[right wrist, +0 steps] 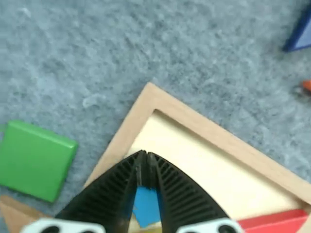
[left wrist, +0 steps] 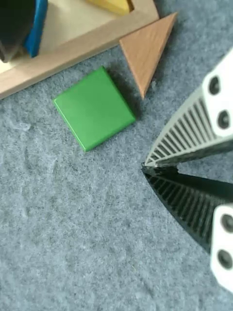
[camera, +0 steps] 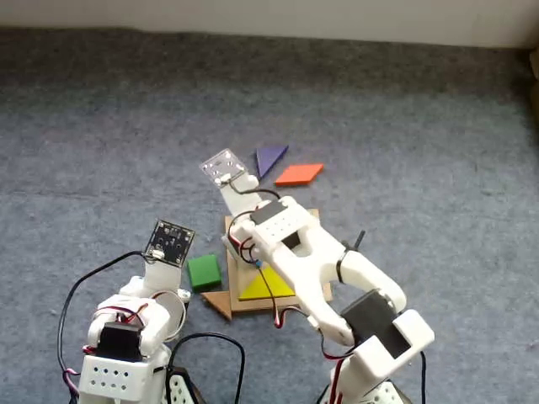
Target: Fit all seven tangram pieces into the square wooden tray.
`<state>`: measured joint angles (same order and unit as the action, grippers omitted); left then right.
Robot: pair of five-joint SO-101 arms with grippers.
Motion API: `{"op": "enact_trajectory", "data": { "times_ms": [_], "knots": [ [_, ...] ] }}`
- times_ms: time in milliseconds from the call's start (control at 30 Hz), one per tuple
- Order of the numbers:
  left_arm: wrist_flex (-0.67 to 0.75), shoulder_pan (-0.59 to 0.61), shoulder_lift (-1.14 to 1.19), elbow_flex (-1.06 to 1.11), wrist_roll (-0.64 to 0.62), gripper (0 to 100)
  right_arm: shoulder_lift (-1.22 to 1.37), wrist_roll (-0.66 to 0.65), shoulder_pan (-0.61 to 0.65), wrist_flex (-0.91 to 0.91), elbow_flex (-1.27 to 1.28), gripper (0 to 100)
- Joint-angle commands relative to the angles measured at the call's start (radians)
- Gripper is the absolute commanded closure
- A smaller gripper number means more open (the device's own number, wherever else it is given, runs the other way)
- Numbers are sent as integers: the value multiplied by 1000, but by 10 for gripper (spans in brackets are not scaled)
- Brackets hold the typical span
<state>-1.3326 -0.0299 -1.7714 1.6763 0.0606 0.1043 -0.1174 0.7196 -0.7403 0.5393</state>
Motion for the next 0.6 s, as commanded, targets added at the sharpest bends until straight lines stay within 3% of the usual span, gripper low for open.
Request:
{"op": "enact_trajectory", "data": {
  "times_ms": [0,367,567],
  "knots": [
    [-6,13,-30,21,8,993,-12,-78,31,-139,-7,992],
    [-6,13,-30,21,8,993,-21,-109,53,-291,-8,992],
    [-6,13,-30,21,8,993,-174,-109,79,-285,-1,992]
  ]
}}
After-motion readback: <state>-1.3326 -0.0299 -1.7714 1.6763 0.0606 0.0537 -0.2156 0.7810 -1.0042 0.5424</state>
